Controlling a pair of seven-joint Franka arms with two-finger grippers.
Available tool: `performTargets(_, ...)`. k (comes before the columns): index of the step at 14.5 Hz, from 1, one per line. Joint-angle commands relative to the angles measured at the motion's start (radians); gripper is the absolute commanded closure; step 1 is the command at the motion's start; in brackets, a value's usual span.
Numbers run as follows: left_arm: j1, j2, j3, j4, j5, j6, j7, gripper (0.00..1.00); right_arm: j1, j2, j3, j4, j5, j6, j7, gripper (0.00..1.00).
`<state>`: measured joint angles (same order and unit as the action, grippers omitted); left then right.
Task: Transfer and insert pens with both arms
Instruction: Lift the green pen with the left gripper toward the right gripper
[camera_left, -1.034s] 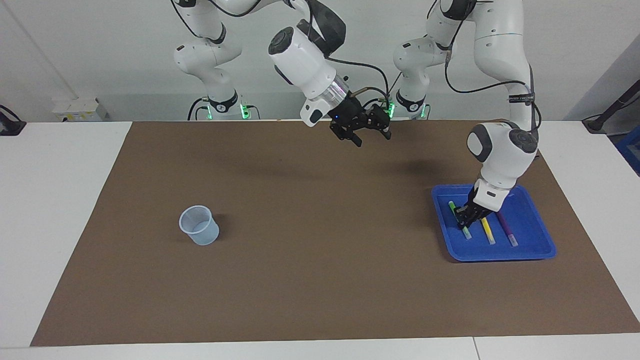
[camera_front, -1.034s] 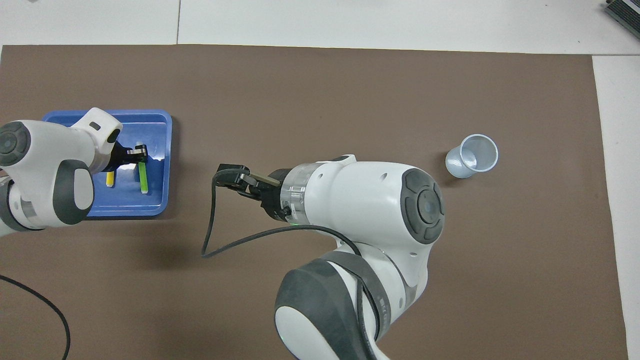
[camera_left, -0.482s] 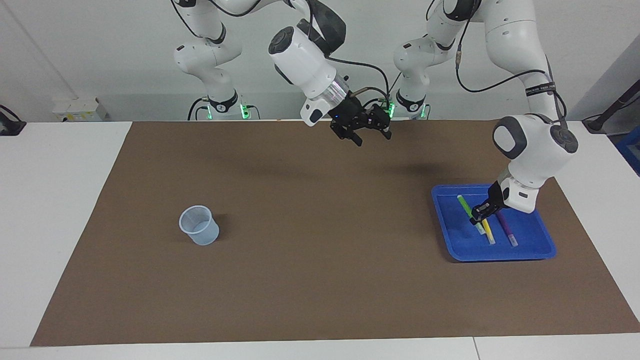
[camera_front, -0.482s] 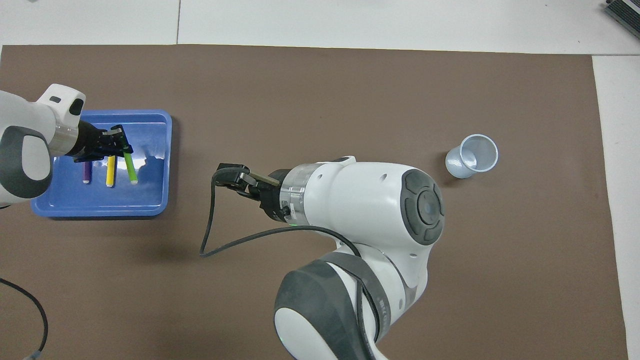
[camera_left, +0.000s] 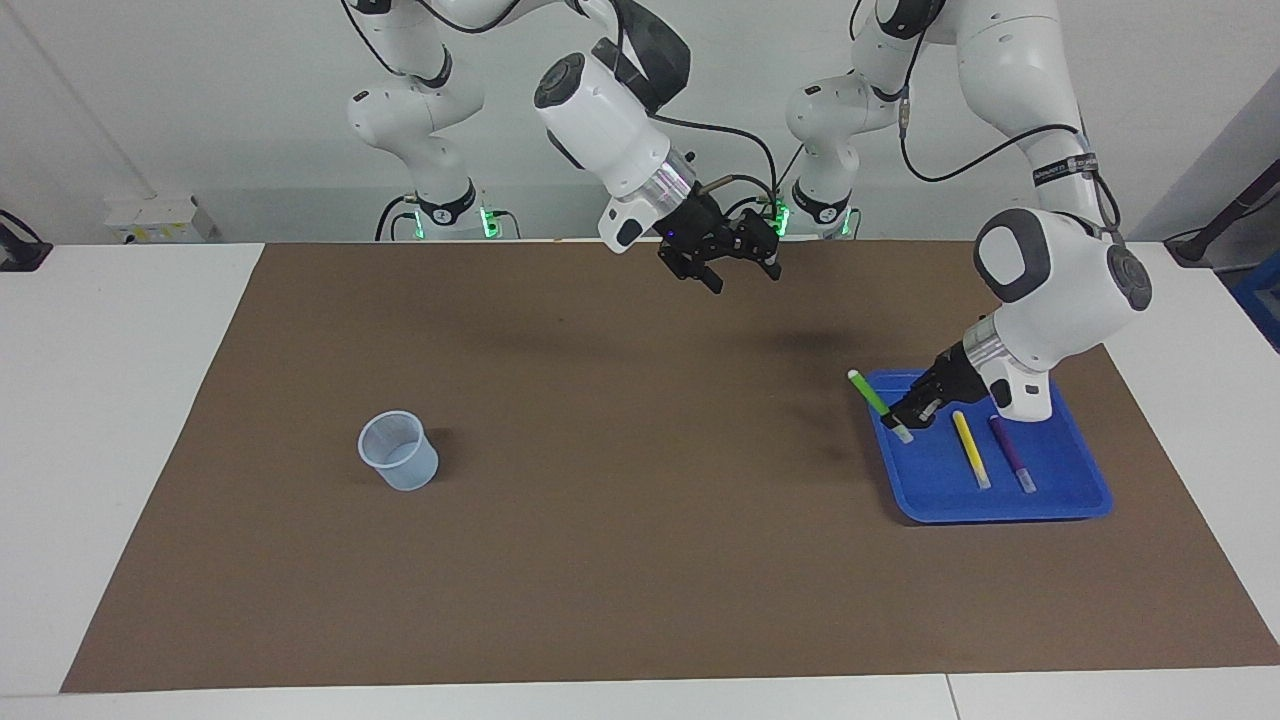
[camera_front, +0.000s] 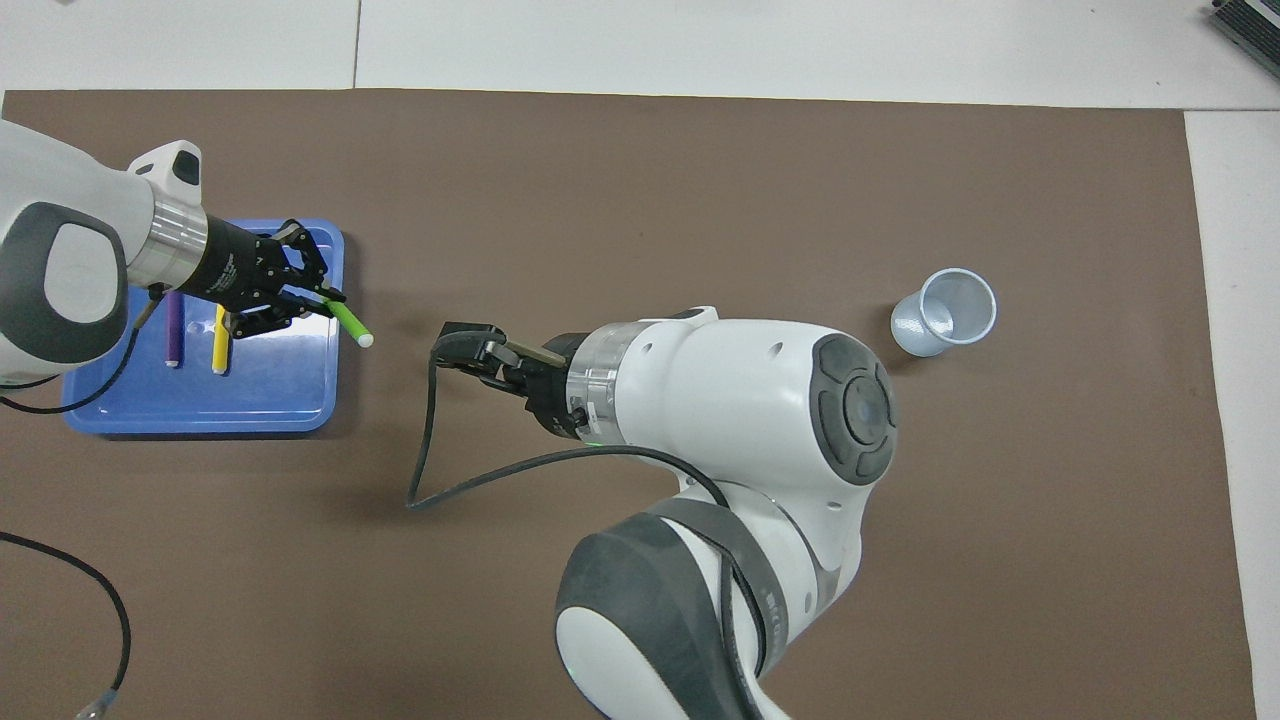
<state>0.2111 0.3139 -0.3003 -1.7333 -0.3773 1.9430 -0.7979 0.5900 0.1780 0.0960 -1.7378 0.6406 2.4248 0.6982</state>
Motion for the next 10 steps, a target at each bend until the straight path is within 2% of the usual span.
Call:
performTargets(1, -0.064, -0.039, 0.007, -0.002, -0.09, -0.053, -0.195, 1.0, -0.039, -0.002, 0.008, -0.022, 0.005, 0.028, -0.103, 0.0)
performTargets(3, -0.093, -0.041, -0.002, -0.005, -0.138, -0.059, -0.335, 1.0, -0.067, 0.012, 0.007, -0.022, -0.018, 0.028, -0.208, 0.0)
performTargets(5, -0.104, -0.044, -0.011, -0.005, -0.225, -0.061, -0.408, 1.0, -0.102, 0.026, 0.007, -0.022, -0.102, 0.028, -0.297, 0.0)
performTargets(7, -0.122, -0.047, -0.016, -0.008, -0.29, -0.053, -0.458, 1.0, -0.113, 0.043, 0.007, -0.022, -0.15, 0.059, -0.341, 0.07)
performTargets(10, -0.139, -0.049, -0.016, -0.015, -0.327, -0.045, -0.495, 1.0, -0.114, 0.067, 0.007, -0.017, -0.15, 0.125, -0.345, 0.16)
